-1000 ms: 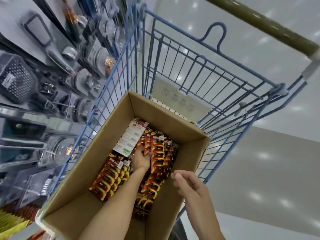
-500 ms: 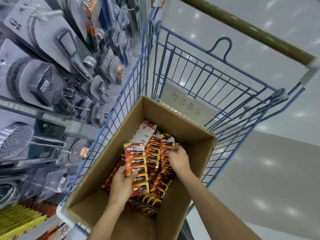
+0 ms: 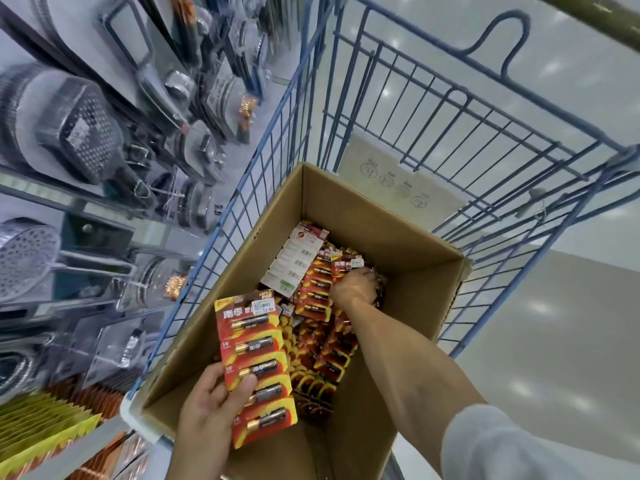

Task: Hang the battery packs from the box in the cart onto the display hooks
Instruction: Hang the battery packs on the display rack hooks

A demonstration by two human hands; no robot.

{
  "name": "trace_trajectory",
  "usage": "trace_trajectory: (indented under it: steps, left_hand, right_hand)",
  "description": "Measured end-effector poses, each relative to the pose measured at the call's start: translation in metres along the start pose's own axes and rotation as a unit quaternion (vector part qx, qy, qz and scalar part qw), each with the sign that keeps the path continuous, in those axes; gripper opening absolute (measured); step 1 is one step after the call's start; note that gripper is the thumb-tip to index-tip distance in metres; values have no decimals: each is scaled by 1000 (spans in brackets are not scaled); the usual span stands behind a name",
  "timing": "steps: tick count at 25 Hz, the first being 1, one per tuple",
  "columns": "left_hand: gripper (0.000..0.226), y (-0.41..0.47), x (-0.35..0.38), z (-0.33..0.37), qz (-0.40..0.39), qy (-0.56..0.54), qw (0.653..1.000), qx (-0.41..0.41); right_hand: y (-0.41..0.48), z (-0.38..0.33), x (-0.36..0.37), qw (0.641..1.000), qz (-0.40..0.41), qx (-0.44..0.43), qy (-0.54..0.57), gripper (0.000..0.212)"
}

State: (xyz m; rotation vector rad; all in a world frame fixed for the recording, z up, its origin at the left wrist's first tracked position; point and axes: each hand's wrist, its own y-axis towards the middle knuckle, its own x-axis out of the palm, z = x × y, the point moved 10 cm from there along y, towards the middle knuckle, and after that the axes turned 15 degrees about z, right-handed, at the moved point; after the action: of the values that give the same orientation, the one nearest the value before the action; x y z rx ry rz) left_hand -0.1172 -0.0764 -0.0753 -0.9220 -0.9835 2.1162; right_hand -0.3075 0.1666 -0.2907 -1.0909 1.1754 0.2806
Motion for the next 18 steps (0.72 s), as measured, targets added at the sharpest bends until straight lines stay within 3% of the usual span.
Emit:
trace_trajectory:
  steps: [3,7,10,12,14,18]
  left_hand:
    - [51,0,-6,2,5,-23,1000,13]
    - [50,-5,-12,10,-18,-57,998,28]
    - [48,-14,-22,28,-48,-82,994,50]
    - [46,-23,-32,41,-71,-93,991,70]
    - [44,-36,-43,56,-105,-101,985,95]
    - [33,-72,-69,88,-137,-128,971,146]
  right_hand:
    - [9,8,-2,998,17,-20,53,78]
    - [-1,20,-23,983,3,-20,182,46]
    - [-37,11,-61,962,-11,-32,272,39]
    - [-75,9,-91,925,-51,-21,376,31]
    - [-128,7,-124,857,-122,-8,500,24]
    - [-239,2,-207,780,-187,-86,591,28]
